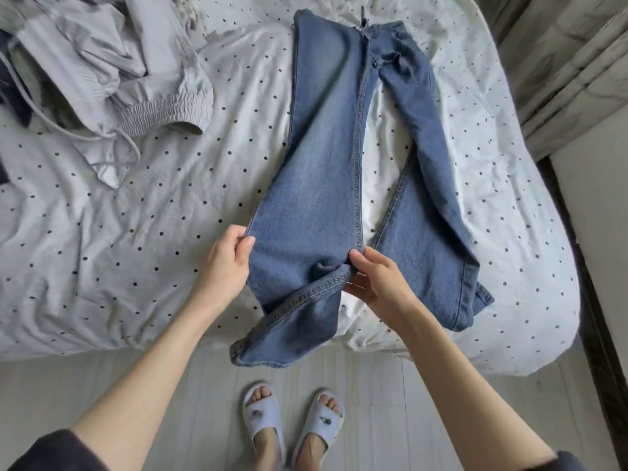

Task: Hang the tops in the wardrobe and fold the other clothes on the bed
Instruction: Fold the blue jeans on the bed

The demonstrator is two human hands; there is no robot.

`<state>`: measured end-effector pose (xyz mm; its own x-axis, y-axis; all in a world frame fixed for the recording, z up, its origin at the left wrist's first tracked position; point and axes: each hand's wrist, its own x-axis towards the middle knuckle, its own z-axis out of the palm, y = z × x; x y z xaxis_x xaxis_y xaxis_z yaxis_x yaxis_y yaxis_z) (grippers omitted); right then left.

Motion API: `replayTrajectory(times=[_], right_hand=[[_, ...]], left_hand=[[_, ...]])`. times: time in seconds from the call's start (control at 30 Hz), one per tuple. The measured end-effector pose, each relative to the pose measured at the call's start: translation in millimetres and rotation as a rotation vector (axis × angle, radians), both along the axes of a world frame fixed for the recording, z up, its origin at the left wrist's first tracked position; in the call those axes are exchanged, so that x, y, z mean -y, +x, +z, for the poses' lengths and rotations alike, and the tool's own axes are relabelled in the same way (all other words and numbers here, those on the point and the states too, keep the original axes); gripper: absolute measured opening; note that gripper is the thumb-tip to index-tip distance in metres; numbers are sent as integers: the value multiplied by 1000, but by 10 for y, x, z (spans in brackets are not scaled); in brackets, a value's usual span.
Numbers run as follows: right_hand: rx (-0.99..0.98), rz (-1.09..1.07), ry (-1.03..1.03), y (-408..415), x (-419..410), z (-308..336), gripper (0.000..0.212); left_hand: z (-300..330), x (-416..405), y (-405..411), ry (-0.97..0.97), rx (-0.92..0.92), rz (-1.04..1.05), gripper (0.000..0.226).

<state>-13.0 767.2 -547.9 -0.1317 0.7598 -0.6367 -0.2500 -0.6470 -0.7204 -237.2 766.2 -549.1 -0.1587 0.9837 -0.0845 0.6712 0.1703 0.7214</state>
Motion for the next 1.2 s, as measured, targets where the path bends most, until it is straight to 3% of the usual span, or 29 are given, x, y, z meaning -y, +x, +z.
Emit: replayTrajectory(times=[0.13, 0.27, 0.33, 0.4, 0.5, 0.57, 0.77, 0.83, 0.9, 0.97, 1.03, 1.13, 1.2], right_hand=[[362, 69, -118, 40, 73, -208, 14], [644, 187, -171, 60, 93, -335, 11], [629, 201, -155, 59, 72, -364, 14], [470, 189, -125, 47, 91, -362, 11], [113, 107, -121, 180, 210, -313, 15], [9, 67, -150, 290, 271, -265, 20], [217, 138, -90, 170, 398, -96, 17], [269, 257, -67, 104, 486, -101, 5], [275, 271, -101, 82, 566, -164, 11], [291, 249, -107, 74, 623, -225, 11], [363, 329, -85, 106, 669, -293, 11], [615, 544, -49, 238, 736, -368, 17], [833, 384, -8, 400, 725, -364, 23]], left_hand=[[-103, 183, 223, 19, 82, -32, 2], [-278, 375, 434, -148, 219, -45, 10], [-409, 487, 479, -313, 201, -51, 13], [-504, 592, 448, -450, 106, -64, 12], [-479, 698, 340, -450, 104, -37, 9], [-376, 711, 237, -415, 112, -10, 17], [-120, 722, 20, -535, 317, 82, 7], [-140, 763, 20, -564, 235, 95, 10], [-200, 825, 40, -620, 188, 94, 16], [-258, 884, 43, -674, 212, 133, 12], [-305, 917, 68, -704, 126, 162, 4], [-354, 899, 223, -704, -23, 203, 41], [-308, 825, 404, -556, -82, 178, 55]])
